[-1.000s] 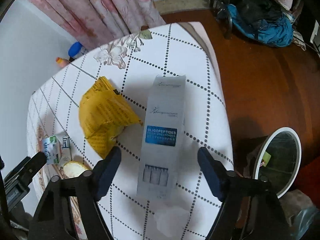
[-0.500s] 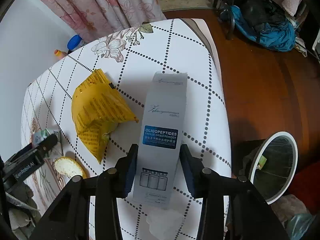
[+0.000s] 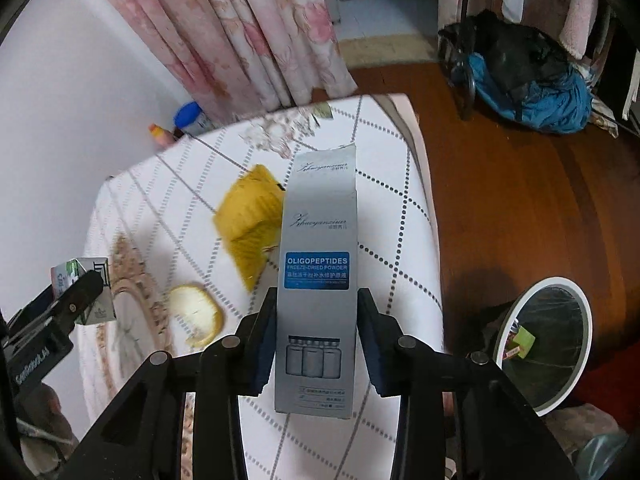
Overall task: Collect trash
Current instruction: 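Carry the carton and white box over the bin and release both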
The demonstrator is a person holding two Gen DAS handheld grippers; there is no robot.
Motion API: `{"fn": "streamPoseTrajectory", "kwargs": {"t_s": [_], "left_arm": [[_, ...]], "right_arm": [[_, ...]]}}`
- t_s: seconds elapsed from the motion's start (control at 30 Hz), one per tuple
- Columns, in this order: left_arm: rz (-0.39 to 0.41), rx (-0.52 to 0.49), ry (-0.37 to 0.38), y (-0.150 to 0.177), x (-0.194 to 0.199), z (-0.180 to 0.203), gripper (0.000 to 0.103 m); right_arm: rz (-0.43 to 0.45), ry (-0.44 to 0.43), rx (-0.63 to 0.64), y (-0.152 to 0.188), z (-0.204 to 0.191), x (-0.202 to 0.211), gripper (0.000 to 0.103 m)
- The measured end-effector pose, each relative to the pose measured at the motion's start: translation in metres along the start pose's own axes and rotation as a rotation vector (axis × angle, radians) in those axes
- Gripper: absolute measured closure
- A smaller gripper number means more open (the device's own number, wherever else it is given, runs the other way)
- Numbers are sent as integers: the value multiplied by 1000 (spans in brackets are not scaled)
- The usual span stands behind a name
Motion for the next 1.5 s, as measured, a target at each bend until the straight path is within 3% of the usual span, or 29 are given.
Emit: {"fn": "streamPoseTrajectory", "kwargs": {"t_s": [0.3, 0.53, 0.67, 0.87, 1.1, 1.2, 1.4, 1.47, 1.5], "left_arm": [[89, -92, 79, 19, 67, 70, 14], [106, -167, 188, 41, 89, 145, 14], [57, -216, 274, 56, 70, 204, 14], [-113, -253, 372, 83, 1, 281, 14], [-366, -238, 459, 113, -99, 348, 14], [-447, -229, 470, 121, -131, 370, 13], [-517, -230, 430, 134, -170, 388, 8], [-528, -234, 404, 136, -176, 386, 2], [-525, -235, 392, 137, -176, 383, 1]], "right_arm": [[127, -60, -66, 35, 52, 78, 64], [179, -34, -157, 71, 147, 119, 65], [157, 10, -209, 91, 211, 117, 65], [29, 58, -328, 130, 320, 63, 65], [-143, 53, -406, 157, 390, -31, 65], [-193, 61, -412, 160, 404, -65, 65], [-255, 47, -396, 153, 414, -116, 63], [-277, 48, -393, 155, 417, -131, 60], [-286, 60, -395, 157, 419, -136, 52]]}}
Point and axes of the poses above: each gripper's, at about its wrist camera, not at the fingertips, and x roughly against the way its jaws point, z to its right, y to its underside, the point moved 4 cm from there along -x, roughly the way its jaws point, and after that the axes turned 15 degrees about y, right-handed, at the moved point
